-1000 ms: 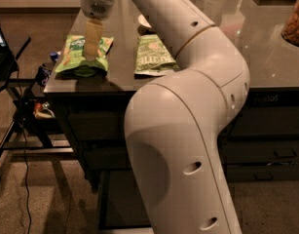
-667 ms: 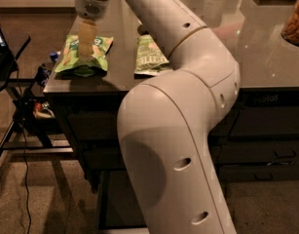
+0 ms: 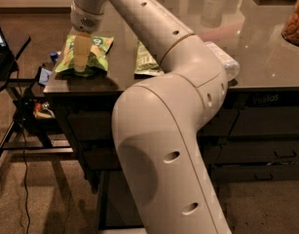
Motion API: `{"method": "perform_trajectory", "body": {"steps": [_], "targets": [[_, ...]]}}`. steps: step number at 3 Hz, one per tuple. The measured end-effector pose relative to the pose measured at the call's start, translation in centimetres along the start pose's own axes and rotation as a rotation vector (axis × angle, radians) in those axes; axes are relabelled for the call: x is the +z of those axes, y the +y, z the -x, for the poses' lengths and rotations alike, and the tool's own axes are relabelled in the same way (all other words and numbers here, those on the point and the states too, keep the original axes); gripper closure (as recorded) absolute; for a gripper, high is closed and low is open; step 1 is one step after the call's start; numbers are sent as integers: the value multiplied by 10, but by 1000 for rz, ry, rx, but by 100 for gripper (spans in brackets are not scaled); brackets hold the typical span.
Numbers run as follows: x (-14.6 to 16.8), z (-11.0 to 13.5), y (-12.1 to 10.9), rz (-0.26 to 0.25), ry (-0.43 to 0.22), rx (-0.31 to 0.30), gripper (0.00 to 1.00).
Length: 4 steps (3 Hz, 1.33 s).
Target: Place green rice chip bag into bottom drawer
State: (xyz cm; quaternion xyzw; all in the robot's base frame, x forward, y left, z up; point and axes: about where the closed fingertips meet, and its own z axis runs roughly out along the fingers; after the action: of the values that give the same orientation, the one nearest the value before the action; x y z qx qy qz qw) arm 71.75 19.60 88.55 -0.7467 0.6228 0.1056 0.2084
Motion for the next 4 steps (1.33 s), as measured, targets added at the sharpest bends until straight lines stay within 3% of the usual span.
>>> {"method": "perform_trajectory", "body": {"steps": [1, 2, 4], "targets": [[37, -20, 0, 50, -7, 19, 0], [37, -20, 0, 50, -7, 19, 0], [37, -20, 0, 50, -7, 19, 41]]}}
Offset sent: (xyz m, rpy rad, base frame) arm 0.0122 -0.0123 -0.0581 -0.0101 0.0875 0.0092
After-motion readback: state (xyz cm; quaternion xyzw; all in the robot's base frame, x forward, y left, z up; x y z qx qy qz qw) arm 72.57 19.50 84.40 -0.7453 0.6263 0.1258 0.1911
